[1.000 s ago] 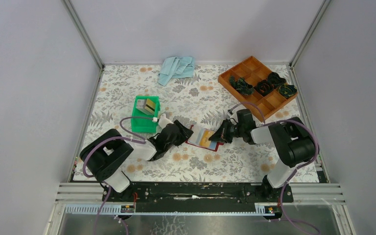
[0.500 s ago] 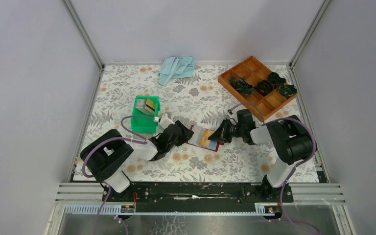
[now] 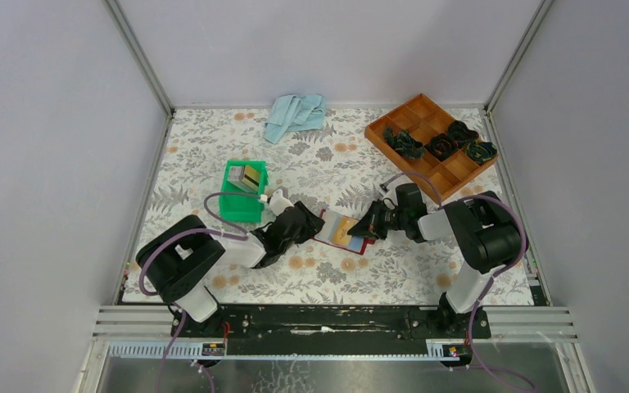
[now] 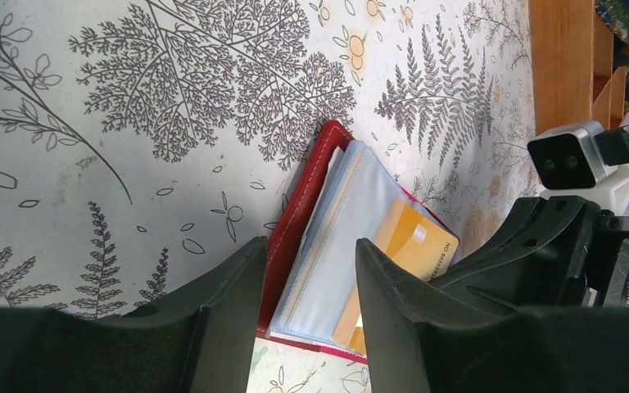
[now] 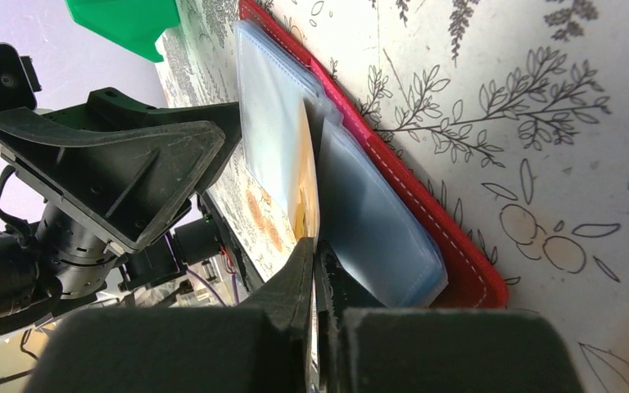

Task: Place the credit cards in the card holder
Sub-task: Insert the credit card into the card holder.

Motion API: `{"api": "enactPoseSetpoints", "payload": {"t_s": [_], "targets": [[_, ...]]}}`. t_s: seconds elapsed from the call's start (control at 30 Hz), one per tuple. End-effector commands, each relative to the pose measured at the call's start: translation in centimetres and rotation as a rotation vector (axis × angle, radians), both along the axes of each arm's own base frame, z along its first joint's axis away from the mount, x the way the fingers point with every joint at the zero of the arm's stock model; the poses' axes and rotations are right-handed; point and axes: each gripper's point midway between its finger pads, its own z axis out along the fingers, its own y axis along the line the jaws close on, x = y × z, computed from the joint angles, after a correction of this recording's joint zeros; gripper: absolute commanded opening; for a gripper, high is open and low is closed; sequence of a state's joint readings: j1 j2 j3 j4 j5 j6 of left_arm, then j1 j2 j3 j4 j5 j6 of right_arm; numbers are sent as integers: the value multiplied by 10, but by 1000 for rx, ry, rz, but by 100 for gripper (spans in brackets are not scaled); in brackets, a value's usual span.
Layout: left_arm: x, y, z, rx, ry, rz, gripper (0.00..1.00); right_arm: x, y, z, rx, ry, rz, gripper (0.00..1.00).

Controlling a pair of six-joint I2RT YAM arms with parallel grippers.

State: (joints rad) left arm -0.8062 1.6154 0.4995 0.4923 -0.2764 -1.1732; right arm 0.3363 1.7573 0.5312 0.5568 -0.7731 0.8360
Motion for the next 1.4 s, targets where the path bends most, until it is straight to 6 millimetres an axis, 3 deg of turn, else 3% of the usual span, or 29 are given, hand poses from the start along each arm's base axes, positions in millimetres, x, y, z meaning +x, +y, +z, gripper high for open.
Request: {"api": "enactPoseSetpoints", "payload": {"t_s": [0.0,0.93,1.37], "targets": [[-40,24,-56,191,177,-66,52,-2,-4,-12,-39,11,11,0],[-54,20,-66,194,202,-95,48,7,-7,-30,-103,31,-56,0],[-57,19,-68,193,203,-102,47,9,7,-34,-127,36,-44,3]]}}
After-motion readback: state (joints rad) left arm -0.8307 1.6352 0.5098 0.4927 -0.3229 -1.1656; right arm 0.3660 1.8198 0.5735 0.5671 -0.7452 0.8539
